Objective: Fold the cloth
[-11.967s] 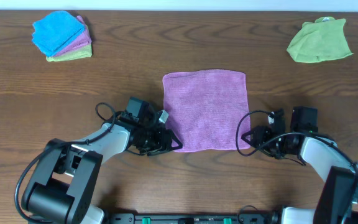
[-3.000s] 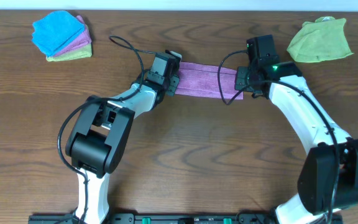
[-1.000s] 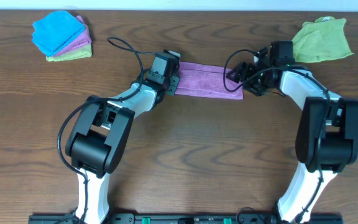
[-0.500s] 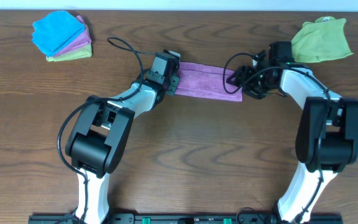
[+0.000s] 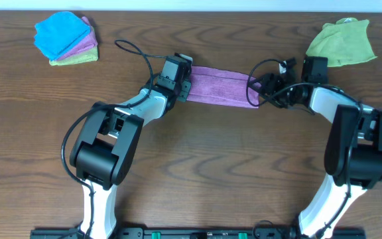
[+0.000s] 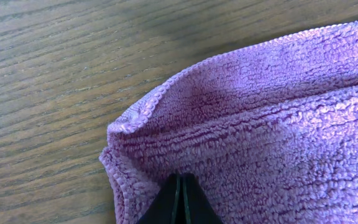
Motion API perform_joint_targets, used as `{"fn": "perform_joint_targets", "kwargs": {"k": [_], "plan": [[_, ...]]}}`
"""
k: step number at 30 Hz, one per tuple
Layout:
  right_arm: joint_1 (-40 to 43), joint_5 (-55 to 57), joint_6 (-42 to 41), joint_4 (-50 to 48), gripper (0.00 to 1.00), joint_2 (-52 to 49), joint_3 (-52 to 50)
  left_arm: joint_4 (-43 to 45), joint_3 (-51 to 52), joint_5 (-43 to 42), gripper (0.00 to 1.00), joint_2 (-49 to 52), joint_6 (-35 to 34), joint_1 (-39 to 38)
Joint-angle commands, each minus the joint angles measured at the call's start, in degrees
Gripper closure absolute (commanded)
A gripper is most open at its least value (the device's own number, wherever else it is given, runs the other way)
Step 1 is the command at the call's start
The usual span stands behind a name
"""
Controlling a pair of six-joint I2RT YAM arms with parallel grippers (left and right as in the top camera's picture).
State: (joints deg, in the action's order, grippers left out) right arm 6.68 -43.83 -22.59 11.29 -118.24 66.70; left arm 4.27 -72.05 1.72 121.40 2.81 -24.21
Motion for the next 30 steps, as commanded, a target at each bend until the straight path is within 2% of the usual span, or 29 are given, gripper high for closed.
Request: {"fn": "perform_joint_targets", "kwargs": {"k": [1, 15, 17, 19, 21, 25, 30], "plan": [[-0.46, 7.39, -1.16, 2.14, 0.29, -5.29, -4.66, -0.98, 0.13, -0.31, 0.94, 1.62, -0.33, 0.20], [-2.95, 8.11, -1.62, 1.53, 0.43, -8.46, -4.90, -0.98, 0.13, -0.28, 0.94, 1.62, -0.33, 0.20], [-3.17, 8.79, -1.62, 1.51, 0.49, -8.46, -4.90, -0.98, 0.13, -0.31, 0.94, 1.62, -0.31, 0.20], [-3.23, 9.44, -1.62, 1.51, 0.60, -8.46, -4.90, -1.01, 0.13, -0.31, 0.94, 1.62, -0.31, 0.20], [-3.23, 9.97, -1.86, 1.33, 0.75, -8.46, -4.90, -0.98, 0.13, -0.28, 0.95, 1.62, -0.31, 0.20], [-3.23, 10.19, -2.91, 0.59, 0.98, -8.44, -4.87, -1.18, 0.13, -0.31, 0.94, 1.62, -0.31, 0.20], [-3.30, 7.61, -3.56, 0.61, 0.98, -8.09, -4.02, -2.75, 0.15, -0.33, 0.94, 1.62, -0.33, 0.20]]}}
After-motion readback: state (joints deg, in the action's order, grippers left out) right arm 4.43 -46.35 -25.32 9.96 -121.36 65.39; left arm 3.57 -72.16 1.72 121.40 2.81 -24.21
